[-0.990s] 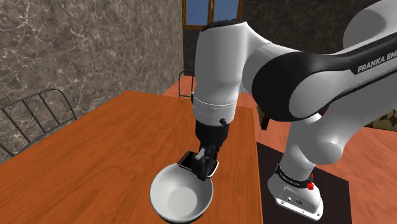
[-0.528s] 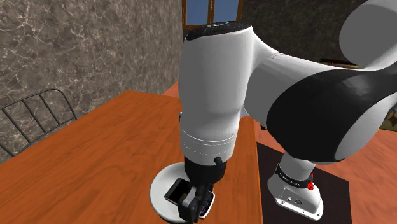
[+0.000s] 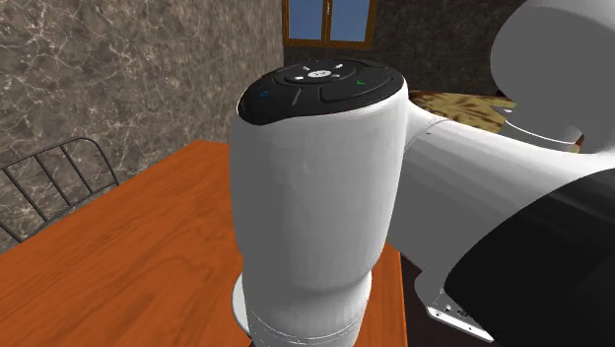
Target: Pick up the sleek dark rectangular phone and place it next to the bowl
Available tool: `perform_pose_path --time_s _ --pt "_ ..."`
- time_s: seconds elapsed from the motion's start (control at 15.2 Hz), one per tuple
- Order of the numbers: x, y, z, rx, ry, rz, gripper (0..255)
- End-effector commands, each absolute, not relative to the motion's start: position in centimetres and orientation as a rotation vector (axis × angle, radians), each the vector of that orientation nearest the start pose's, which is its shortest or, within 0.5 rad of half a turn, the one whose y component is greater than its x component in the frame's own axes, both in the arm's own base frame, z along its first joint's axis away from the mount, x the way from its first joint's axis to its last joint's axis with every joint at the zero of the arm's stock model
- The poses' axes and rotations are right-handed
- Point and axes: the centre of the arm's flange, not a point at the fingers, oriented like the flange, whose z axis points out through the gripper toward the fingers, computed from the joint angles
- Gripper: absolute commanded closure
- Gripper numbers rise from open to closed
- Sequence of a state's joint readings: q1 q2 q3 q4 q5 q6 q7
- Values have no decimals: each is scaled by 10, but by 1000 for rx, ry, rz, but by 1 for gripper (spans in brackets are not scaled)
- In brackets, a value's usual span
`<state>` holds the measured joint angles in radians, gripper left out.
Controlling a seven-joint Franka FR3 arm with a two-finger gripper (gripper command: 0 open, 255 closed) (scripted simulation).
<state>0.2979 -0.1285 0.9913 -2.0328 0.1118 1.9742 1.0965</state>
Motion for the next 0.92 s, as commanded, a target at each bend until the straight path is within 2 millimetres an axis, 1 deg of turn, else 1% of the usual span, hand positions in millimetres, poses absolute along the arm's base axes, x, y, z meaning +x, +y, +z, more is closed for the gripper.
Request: perform_pose_path --time_s 0.0,0.86 --pt "128 522 468 -3121 -227 -15 255" --pt "128 522 399 -3121 -227 -15 255"
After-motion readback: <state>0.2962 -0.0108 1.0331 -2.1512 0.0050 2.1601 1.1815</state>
